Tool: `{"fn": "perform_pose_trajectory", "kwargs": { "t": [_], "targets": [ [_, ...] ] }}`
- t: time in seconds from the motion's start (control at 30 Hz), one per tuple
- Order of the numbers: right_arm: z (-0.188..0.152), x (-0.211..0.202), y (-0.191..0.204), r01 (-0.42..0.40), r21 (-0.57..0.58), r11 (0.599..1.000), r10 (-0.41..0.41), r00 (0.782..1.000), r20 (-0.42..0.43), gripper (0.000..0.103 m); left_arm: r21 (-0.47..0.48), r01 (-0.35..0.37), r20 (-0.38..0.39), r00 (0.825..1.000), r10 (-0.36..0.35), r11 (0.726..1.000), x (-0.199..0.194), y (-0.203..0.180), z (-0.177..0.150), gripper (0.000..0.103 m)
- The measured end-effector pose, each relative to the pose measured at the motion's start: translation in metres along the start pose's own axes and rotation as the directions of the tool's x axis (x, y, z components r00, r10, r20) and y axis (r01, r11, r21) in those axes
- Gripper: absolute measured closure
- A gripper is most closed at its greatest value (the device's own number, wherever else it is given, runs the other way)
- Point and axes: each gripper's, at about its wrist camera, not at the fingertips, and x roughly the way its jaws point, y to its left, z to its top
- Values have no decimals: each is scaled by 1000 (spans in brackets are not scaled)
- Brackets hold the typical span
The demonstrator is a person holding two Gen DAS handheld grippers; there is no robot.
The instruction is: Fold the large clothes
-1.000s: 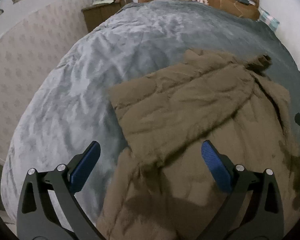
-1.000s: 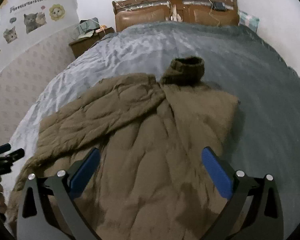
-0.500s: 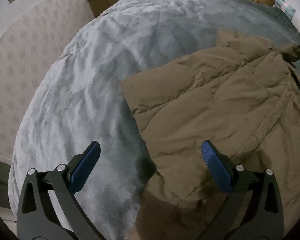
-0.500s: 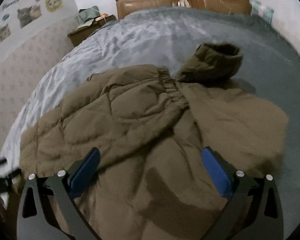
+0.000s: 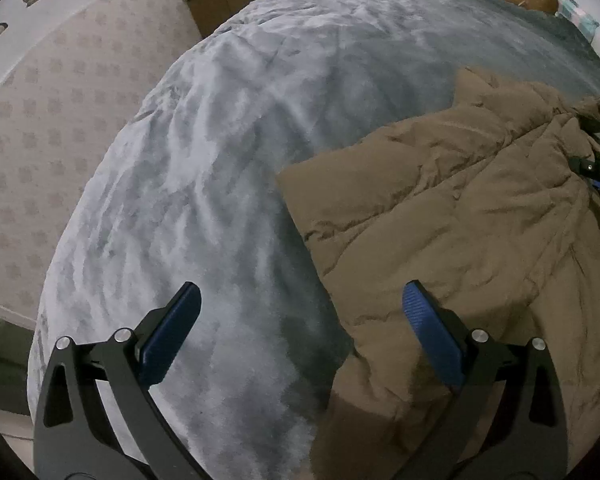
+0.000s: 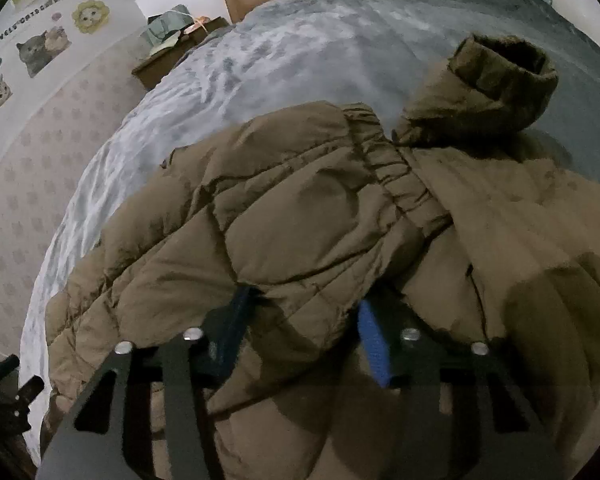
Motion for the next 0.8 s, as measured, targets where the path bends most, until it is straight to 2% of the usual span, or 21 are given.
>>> {"fn": "perform_pose_trajectory", "kwargs": {
  "t": [0.07,0.17,0.27,0.47,0.53,0.7,0.8],
  "targets": [
    [0,-3,2,12,-19,1000,-12,1000,8,83,2,-10,0,1000,10,1000,0,0,2,3],
    [-4,-10,7,53,-75,996,-52,999,11,89,1,4,-15,1000,-4,1000,1,-4,4,3],
    [-19,-28,19,157,-175,972,-152,988,41,92,13,4,-23,1000,-4,1000,3,-5,6,3],
    [-67,-66,28,312,-264,913,-297,950,95,92,21,25,-24,999,-24,999,0,-10,2,3],
    [-80,-75,20,319,-231,919,-309,948,79,92,25,30,-23,999,-29,999,-2,-13,0,3],
    [-100,-96,-2,288,-175,942,-288,957,23,92,55,52,-26,998,-51,997,-2,-24,-3,3],
    [-104,-102,-8,285,-174,943,-287,958,15,92,90,28,-17,999,-27,996,-2,-29,-5,3]
  ]
}}
